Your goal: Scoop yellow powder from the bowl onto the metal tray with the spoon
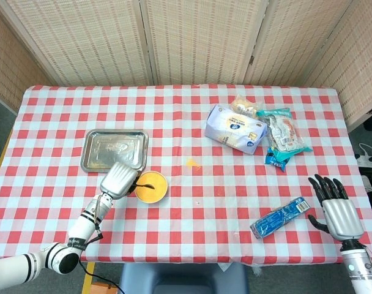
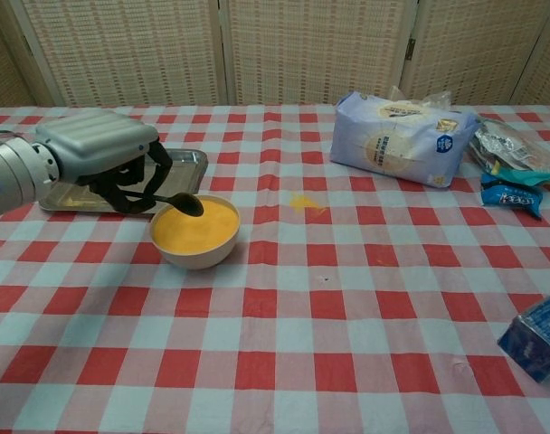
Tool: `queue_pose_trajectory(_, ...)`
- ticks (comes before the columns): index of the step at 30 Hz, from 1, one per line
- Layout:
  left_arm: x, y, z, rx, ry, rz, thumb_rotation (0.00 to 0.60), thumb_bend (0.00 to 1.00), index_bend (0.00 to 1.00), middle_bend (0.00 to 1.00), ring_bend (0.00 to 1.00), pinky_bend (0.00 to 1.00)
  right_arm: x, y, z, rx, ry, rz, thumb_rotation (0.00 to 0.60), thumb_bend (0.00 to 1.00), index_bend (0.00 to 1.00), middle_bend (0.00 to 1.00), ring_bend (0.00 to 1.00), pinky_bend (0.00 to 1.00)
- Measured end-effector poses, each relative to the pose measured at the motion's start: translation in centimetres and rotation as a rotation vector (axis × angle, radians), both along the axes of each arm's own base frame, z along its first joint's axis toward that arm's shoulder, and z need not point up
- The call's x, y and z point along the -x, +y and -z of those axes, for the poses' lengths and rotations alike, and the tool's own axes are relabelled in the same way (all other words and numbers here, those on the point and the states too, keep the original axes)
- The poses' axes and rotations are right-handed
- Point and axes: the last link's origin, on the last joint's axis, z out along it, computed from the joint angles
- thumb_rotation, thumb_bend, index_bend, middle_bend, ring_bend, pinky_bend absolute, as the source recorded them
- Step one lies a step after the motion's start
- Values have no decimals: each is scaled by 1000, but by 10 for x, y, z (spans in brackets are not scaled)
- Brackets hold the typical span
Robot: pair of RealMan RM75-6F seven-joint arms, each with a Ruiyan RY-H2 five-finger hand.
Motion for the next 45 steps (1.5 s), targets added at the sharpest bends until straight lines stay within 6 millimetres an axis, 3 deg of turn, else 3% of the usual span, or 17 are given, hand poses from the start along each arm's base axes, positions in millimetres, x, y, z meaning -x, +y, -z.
queue_pose_trajectory(3, -4, 4, 4, -4, 6, 7, 600, 376, 607, 1000, 1000, 1000, 2, -1, -2, 8, -3, 9, 600, 183, 0, 0, 0, 0)
queue_pose_trajectory(10, -5, 12, 20, -29, 33, 10, 600, 377, 427, 1000, 1000, 1000, 4, -2, -5, 18, -3, 19, 600, 183, 0, 0, 0, 0)
queue_pose_trajectory(16, -4, 13, 29, -56, 55, 34, 600, 378, 358, 1000, 1000, 1000, 4, -2, -8, 32, -5, 20, 600, 183, 0, 0, 0, 0)
queue_pose_trajectory(22, -1, 10, 27, -61, 62, 41, 600, 379, 263, 1000, 1000, 1000, 4, -1, -10, 36, -8, 14, 600, 184, 0, 0, 0, 0)
queue_pose_trajectory(30, 10, 2, 24, -61, 88, 34, 600, 379, 14, 1000, 1000, 1000, 0, 3, -11, 39, -9, -7, 600, 184, 0, 0, 0, 0)
queue_pose_trajectory(45, 22, 3, 21, -69, 103, 27, 600, 368, 0, 1000, 1000, 1000, -2, 5, -10, 43, -9, -15, 600, 184, 0, 0, 0, 0)
